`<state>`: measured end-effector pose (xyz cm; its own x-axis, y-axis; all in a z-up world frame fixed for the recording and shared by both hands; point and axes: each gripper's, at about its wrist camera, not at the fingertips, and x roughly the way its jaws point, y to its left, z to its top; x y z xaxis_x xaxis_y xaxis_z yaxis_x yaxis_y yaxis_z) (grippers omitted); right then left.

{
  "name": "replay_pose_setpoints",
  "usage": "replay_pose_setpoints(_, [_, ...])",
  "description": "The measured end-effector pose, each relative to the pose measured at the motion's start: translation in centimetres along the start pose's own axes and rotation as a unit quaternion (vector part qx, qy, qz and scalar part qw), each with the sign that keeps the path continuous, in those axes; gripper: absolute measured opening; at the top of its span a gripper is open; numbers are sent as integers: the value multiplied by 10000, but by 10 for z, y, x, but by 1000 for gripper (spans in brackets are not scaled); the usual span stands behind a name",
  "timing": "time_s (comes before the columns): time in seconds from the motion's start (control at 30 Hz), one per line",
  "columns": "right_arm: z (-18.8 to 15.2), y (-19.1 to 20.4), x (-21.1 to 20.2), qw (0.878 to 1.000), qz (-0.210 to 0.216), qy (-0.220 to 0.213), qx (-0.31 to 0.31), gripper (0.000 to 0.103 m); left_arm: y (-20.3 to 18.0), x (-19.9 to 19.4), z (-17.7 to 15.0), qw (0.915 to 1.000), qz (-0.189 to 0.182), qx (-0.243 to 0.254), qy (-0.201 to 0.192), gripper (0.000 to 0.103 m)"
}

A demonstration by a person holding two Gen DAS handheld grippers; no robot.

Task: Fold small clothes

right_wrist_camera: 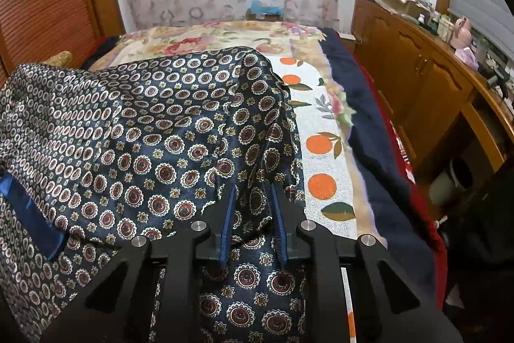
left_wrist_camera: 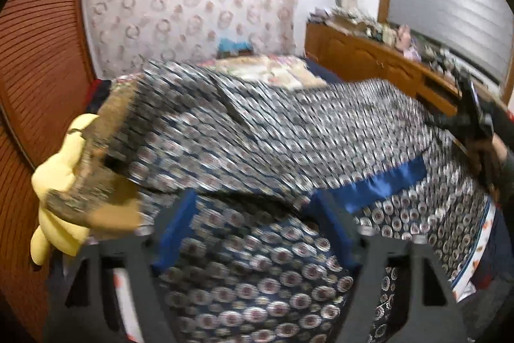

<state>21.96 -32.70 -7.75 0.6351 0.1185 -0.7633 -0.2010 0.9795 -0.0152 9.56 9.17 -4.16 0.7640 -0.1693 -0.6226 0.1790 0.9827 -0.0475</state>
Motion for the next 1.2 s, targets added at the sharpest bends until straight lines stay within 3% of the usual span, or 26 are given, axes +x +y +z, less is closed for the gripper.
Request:
replay_pose_setpoints(0.07, [0, 0, 0, 10000, -11, -4, -5, 20, 20, -5, 9, 9997, 140, -165, -98, 51])
replay_pose_setpoints(0.2, [0, 1, 0, 10000, -49, -13, -28, 20, 56, -8, 26, 9975, 614, -287, -192, 51])
replay_pose_setpoints(0.47, [0, 1, 0, 10000, -50, -14, -29, 20, 89, 30, 30, 9954, 852, -380, 220, 50])
replay_pose_setpoints(0.57, [0, 1, 0, 10000, -57, -15, -33, 20, 87, 45, 31, 9946, 927, -295, 374, 40])
replay_pose_setpoints(0.63, [0, 1, -1, 10000, -74, -19, -43, 20, 87, 53, 31, 9937, 996, -225, 461, 27])
replay_pose_setpoints(0.67, [0, 1, -1, 9999, -88, -21, -54, 20, 87, 58, 31, 9935, 1001, -205, 507, 14])
replay_pose_setpoints(0.7, [0, 2, -1, 9999, -110, -25, -74, 20, 87, 59, 31, 9933, 1005, -201, 530, 4])
replay_pose_setpoints(0.73, [0, 2, -1, 9999, -113, -28, -91, 19, 86, 59, 32, 9936, 979, -197, 525, 2])
replay_pose_setpoints(0.77, [0, 3, -2, 9999, -100, -41, -104, 9, 84, 57, 33, 9943, 921, -197, 492, 1])
replay_pose_setpoints(0.87, [1, 4, -6, 9998, -21, -114, -156, 2, 74, 40, 39, 9946, 995, -157, 260, 0])
replay_pose_setpoints(1.2, [16, 2, -60, 9963, 548, -654, -105, 0, 39, -23, 57, 9992, 179, -166, -330, 0])
